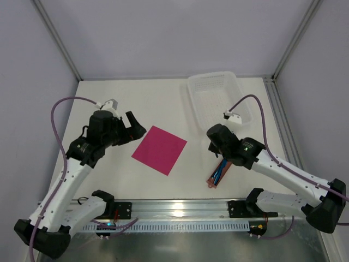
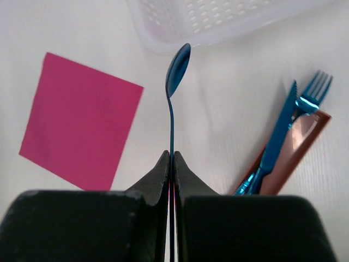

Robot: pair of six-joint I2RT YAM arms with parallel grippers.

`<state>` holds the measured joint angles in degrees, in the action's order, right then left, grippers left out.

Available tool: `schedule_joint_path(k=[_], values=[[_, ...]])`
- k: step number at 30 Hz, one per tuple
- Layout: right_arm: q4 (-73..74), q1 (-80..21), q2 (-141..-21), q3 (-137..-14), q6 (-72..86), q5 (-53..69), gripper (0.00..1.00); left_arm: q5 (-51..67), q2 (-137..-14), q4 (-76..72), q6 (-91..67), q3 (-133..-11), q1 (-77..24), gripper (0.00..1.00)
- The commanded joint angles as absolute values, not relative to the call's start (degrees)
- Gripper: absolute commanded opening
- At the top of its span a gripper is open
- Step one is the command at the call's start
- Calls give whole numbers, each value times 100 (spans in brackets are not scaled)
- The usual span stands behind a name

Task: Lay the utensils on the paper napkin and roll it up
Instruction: Move the container to the corner of the board.

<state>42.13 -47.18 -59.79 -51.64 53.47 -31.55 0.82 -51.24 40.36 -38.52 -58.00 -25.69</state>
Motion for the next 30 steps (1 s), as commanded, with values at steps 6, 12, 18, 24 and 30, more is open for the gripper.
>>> schedule_joint_path(k=[6,12,18,24,30], values=[[3606,-5045,-6908,-6285,4229,-3147,4,1916,-5563,3858,-3815,-5450,-993,98],[2496,-5045,-7004,-5941,3437,-2190,4,1749,-5590,3771,-3788,-5186,-993,98],[2137,-5045,-7180,-6047,3305,-1907,4,1705,-5678,3771,-3779,-5168,-984,98],[1793,-4817,-7917,-6319,2681,-2399,4,1749,-5660,3691,-3850,-5177,-993,98],[1538,-4518,-8235,-6302,2531,-2531,4,1740,-5643,3718,-3806,-5142,-993,98]])
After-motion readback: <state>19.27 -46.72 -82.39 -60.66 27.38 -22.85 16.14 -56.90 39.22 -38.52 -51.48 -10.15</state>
